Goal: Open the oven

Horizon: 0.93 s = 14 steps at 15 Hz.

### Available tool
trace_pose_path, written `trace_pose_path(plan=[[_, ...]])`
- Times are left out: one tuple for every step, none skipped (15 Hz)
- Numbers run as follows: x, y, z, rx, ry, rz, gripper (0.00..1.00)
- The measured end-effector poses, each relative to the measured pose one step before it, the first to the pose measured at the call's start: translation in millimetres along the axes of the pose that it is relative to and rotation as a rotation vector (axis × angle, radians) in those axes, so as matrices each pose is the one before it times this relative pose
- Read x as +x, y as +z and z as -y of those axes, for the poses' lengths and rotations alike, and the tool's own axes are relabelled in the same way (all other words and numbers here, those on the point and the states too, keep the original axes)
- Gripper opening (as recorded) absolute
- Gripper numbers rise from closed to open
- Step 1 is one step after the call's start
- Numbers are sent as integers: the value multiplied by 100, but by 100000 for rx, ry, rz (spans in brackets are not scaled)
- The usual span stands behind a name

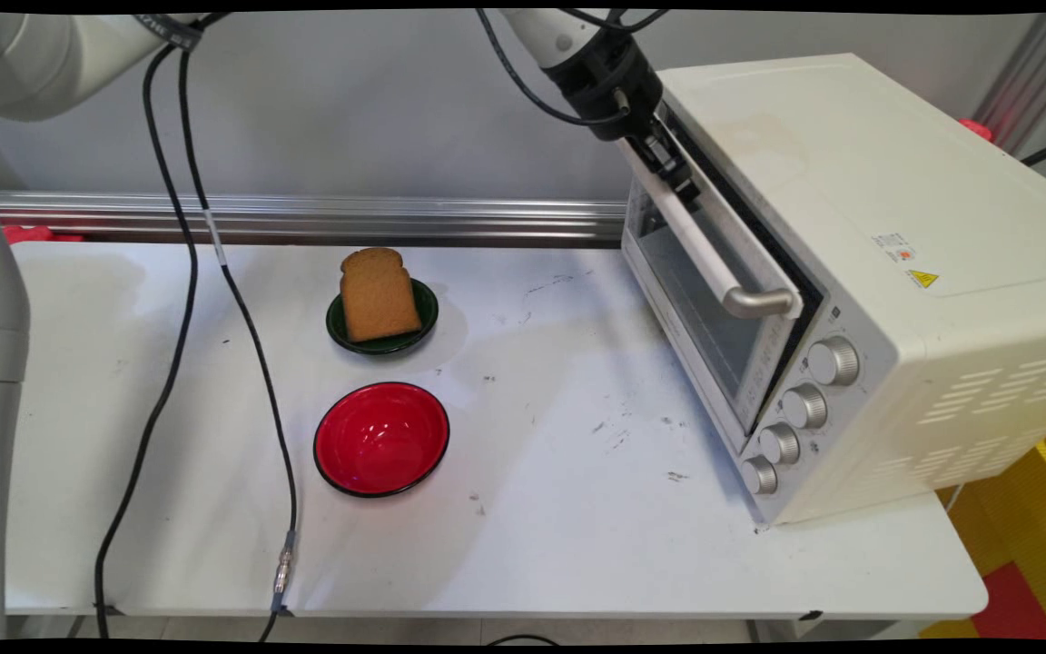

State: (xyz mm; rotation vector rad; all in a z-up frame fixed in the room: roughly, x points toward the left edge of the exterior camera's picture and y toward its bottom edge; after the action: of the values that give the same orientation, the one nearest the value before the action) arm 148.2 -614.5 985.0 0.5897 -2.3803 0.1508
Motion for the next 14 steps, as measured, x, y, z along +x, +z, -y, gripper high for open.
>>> trace_pose_path(plan=[[-309, -197, 11, 161, -67, 683, 0], [-203, -131, 0, 80, -20, 498, 0], [-345, -216, -1, 109, -54, 811, 0], [-395, -279, -8, 115, -180, 797, 0], [-371, -216, 4, 59, -178, 791, 0], [-452, -220, -14, -21, -95, 1067, 0], [-476, -201, 4, 48, -142, 974, 0], [-355, -148, 23, 82, -171, 591, 0], [-662, -201, -24, 142, -388, 894, 0], [-436, -66, 20, -10, -282, 431, 0], [-290, -30, 29, -8, -207, 245, 0], [-472, -15, 51, 28, -295, 429, 0], [-551, 3, 92, 118, -544, 363, 0], [-458, 19, 84, 95, -573, 303, 0]])
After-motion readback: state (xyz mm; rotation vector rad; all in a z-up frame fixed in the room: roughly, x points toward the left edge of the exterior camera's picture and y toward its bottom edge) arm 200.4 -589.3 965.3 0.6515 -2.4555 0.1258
